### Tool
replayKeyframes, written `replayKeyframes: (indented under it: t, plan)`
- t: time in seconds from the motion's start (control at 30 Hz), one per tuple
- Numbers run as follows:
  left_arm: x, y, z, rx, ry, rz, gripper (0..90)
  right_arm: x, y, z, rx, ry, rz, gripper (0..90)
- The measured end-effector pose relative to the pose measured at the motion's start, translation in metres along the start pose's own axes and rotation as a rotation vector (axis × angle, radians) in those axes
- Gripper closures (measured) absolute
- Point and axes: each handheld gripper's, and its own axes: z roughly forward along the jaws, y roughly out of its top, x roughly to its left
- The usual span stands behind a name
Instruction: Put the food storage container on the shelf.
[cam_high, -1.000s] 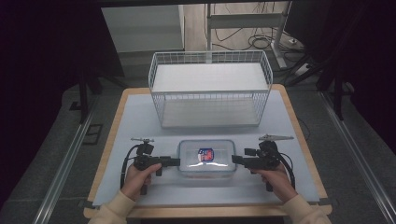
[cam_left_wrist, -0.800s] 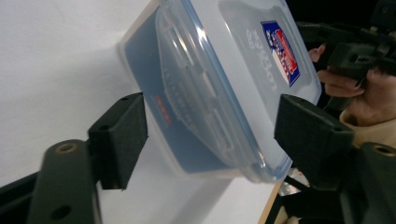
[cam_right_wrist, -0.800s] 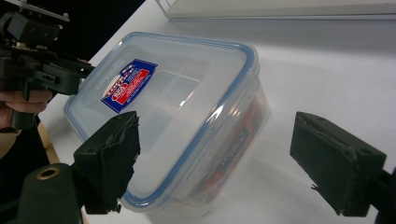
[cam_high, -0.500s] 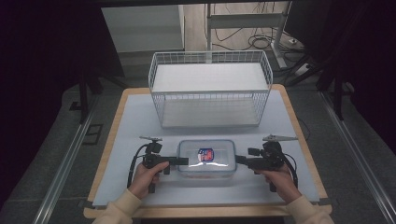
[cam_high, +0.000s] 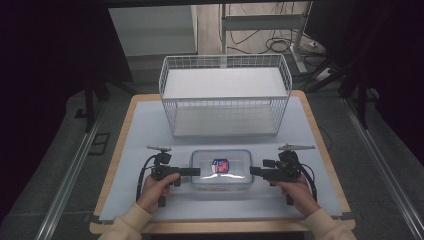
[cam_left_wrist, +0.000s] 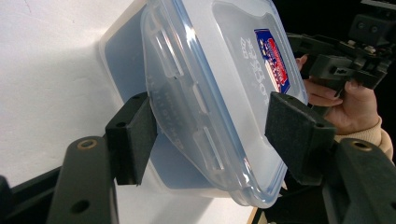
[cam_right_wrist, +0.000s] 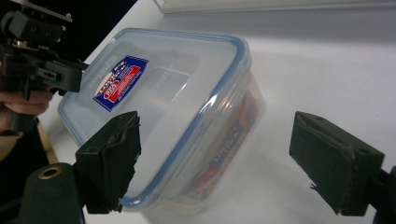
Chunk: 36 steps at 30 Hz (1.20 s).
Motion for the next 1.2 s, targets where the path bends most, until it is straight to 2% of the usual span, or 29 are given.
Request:
replayKeyframes:
  t: [0.23, 0.37, 0.5, 0.8, 0.87, 1.07, 1.2]
  plan:
    - [0.0, 0.0, 0.0, -0.001, -0.001, 0.0, 34.6, -0.006, 0.002, 0.015, 0.052, 0.068, 0.097, 16.9]
    - [0.0, 0.0, 0.0, -0.002, -0.002, -0.001, 34.7, -0.006, 0.001, 0.02, 0.08, 0.098, 0.125, 17.7]
    - [0.0, 0.0, 0.0, -0.002, -0.002, -0.001, 34.8, -0.006, 0.0, 0.022, 0.089, 0.11, 0.125, 17.8]
    - [0.001, 0.0, 0.0, -0.001, -0.002, -0.004, 34.9, -0.006, -0.002, 0.028, 0.122, 0.173, 0.179, 22.0]
    - [0.001, 0.0, 0.0, -0.001, -0.003, -0.004, 35.0, -0.005, -0.002, 0.029, 0.123, 0.167, 0.187, 22.6]
    - [0.001, 0.0, 0.0, -0.001, -0.002, -0.002, 35.0, -0.009, 0.0, 0.022, 0.116, 0.182, 0.222, 36.5]
    - [0.0, 0.0, 0.0, -0.003, 0.0, 0.002, 34.9, -0.013, 0.0, 0.021, 0.113, 0.197, 0.244, 38.7]
